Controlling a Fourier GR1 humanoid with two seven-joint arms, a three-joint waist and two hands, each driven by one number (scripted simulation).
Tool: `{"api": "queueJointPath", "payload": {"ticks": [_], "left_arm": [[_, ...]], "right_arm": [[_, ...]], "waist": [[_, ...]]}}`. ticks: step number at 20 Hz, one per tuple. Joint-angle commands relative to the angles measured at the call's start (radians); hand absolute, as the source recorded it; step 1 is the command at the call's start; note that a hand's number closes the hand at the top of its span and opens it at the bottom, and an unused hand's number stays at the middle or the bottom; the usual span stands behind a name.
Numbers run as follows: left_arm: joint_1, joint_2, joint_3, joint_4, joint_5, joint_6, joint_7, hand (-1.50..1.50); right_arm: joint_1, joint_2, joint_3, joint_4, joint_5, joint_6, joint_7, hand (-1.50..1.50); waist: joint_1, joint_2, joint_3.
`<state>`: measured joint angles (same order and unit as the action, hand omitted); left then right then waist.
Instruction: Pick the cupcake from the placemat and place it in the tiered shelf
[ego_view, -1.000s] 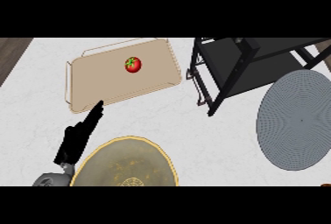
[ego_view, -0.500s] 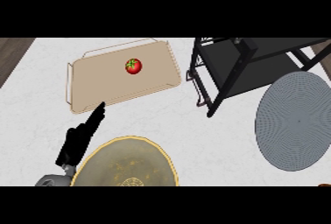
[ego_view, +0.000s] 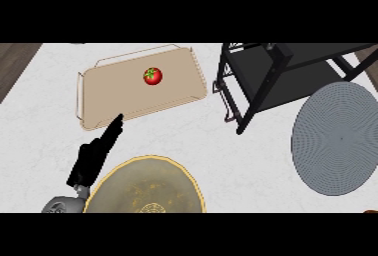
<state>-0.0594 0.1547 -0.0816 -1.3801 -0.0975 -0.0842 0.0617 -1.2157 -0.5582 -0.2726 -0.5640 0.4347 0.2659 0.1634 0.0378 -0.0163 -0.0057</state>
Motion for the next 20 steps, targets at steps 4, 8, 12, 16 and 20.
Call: {"api": "queueJointPath", "payload": {"ticks": [4, 8, 12, 16, 20], "left_arm": [[-0.022, -0.002, 0.007, 0.021, 0.006, -0.006, 0.009, 0.0], [0.003, 0.009, 0.021, 0.014, -0.001, 0.005, 0.0, 0.0], [0.032, 0.014, 0.023, 0.023, 0.005, -0.007, -0.027, 0.0], [0.019, -0.003, 0.021, 0.004, 0.004, 0.011, 0.011, 0.0], [0.026, 0.026, 0.038, -0.005, 0.004, 0.001, -0.008, 0.0]], "right_arm": [[-0.024, 0.155, -0.197, 0.109, -0.195, -0.094, -0.015, -1.5], [-0.001, 0.156, -0.261, 0.091, -0.22, -0.259, -0.126, -1.5], [-0.021, 0.053, -0.315, 0.077, -0.232, -0.36, -0.132, -1.5], [0.023, -0.04, -0.355, 0.07, -0.245, -0.411, -0.132, -1.5], [0.096, -0.156, -0.393, 0.112, -0.259, -0.395, -0.1, -1.5]], "waist": [[0.023, 0.038, 0.007], [0.009, 0.032, 0.007], [0.006, 0.033, 0.007], [-0.016, 0.029, 0.007], [-0.033, 0.028, 0.007]]}}
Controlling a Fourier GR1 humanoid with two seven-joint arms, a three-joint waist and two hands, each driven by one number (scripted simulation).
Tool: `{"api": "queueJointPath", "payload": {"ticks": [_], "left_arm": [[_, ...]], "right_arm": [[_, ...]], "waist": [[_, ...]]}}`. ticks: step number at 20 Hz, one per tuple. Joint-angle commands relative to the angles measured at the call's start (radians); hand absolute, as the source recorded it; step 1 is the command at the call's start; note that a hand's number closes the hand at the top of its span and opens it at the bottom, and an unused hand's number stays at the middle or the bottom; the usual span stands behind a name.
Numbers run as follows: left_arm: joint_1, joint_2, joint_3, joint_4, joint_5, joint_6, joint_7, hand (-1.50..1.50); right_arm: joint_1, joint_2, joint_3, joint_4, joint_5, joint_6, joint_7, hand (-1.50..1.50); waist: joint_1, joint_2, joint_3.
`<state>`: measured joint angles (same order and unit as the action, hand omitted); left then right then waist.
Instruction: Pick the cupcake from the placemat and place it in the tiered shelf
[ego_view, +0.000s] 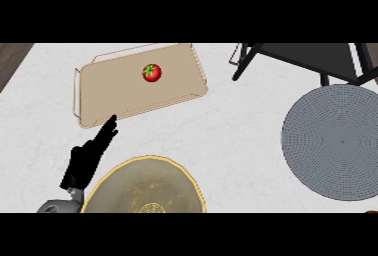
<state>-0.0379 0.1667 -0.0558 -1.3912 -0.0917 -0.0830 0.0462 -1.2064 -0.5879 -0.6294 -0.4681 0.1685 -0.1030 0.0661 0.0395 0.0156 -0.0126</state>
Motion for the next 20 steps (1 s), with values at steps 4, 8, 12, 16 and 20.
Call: {"api": "queueJointPath", "payload": {"ticks": [4, 8, 12, 16, 20], "left_arm": [[0.049, 0.005, 0.006, -0.024, 0.003, 0.001, 0.009, 0.0], [-0.002, 0.006, 0.015, -0.003, 0.011, -0.011, 0.032, 0.0], [0.016, -0.026, -0.015, -0.013, -0.009, 0.007, 0.035, 0.0], [-0.011, 0.011, 0.017, 0.005, 0.002, -0.019, 0.013, 0.0], [-0.079, 0.009, 0.04, 0.107, 0.008, -0.029, -0.009, 0.0]], "right_arm": [[0.175, -0.264, -0.078, 0.053, -0.045, 0.153, -0.058, -1.5], [0.222, -0.356, -0.096, 0.1, -0.07, 0.268, -0.112, -1.5], [0.289, -0.407, -0.092, 0.155, -0.06, 0.338, -0.227, -1.5], [0.345, -0.45, -0.096, 0.19, -0.063, 0.424, -0.321, -1.5], [0.344, -0.455, -0.067, 0.217, -0.036, 0.424, -0.324, -1.5]], "waist": [[-0.03, -0.005, 0.016], [-0.023, -0.004, 0.015], [-0.009, -0.001, 0.016], [-0.006, 0.001, 0.017], [-0.009, 0.004, 0.016]]}}
